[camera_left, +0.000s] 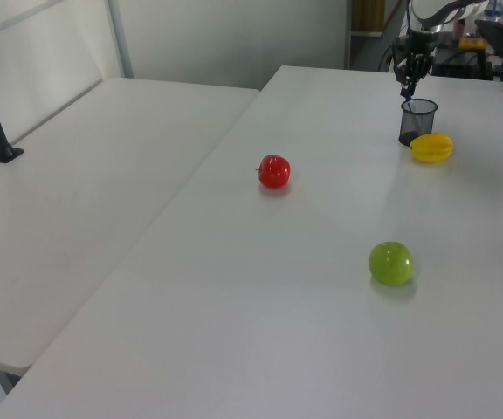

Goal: Take marker pen
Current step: 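Lift the marker up out of the pen cup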

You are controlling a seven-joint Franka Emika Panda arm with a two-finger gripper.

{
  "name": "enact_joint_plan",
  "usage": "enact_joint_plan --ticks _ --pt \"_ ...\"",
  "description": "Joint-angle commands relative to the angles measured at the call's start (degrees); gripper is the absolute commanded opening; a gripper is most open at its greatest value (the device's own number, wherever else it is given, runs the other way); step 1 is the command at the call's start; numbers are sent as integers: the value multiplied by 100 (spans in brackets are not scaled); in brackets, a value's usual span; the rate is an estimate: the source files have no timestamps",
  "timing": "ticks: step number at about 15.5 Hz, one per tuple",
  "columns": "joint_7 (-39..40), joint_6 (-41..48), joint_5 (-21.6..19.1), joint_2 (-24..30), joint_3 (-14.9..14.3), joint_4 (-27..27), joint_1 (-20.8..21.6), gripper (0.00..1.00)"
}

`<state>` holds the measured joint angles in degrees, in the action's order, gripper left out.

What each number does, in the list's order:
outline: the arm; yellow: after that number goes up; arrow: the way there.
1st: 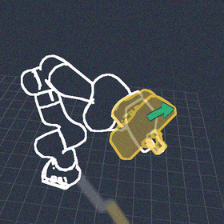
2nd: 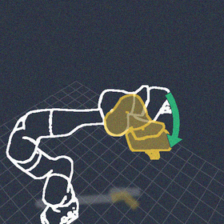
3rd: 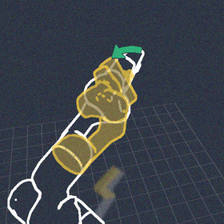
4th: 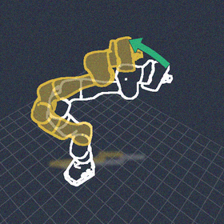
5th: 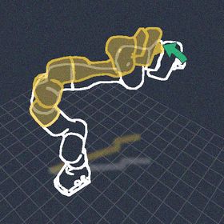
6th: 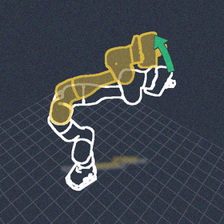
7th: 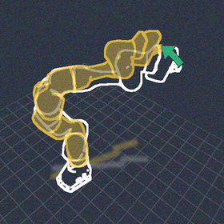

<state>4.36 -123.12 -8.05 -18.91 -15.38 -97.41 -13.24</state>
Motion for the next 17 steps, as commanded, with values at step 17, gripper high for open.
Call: enact_joint_plan --ticks 17 --pt "-49 1217 -215 1257 -53 600 252 8"
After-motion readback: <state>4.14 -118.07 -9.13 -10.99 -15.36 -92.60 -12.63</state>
